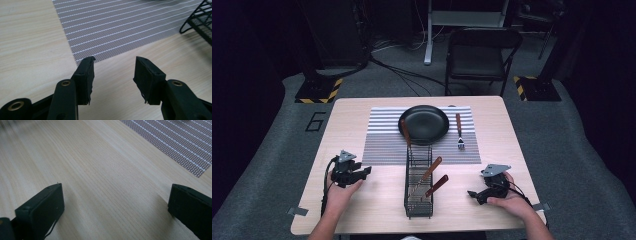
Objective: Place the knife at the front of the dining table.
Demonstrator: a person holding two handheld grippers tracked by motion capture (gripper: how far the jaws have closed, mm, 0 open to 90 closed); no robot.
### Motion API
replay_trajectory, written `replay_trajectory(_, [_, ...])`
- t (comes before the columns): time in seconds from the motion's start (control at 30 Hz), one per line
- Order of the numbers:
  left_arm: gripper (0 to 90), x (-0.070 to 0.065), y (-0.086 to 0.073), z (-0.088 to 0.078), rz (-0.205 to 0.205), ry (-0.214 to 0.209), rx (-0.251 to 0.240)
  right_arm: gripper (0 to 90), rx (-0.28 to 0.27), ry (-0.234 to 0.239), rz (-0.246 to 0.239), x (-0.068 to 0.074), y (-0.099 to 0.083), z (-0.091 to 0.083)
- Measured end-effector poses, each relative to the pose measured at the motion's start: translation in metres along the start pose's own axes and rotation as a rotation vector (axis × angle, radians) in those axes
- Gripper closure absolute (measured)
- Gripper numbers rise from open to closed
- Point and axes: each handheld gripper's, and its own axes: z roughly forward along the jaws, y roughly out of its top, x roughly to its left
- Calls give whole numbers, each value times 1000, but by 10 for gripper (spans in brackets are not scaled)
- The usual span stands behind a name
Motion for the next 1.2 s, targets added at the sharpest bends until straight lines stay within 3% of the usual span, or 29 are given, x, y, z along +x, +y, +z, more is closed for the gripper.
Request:
replay_trajectory(0.4, [502, -21, 23, -5, 53, -31, -23, 0, 0, 0, 0, 0, 0, 0])
replay_trajectory(0.7, [503, -31, 42, -8, 37, -79, -44, 0, 0, 0, 0, 0, 0, 0])
replay_trajectory(0.83, [513, -35, 49, -10, 61, -94, -39, 0, -1, 0, 0, 0, 0, 0])
replay_trajectory(1.2, [556, -43, 66, -16, 64, -118, -54, 0, 0, 0, 0, 0, 0, 0])
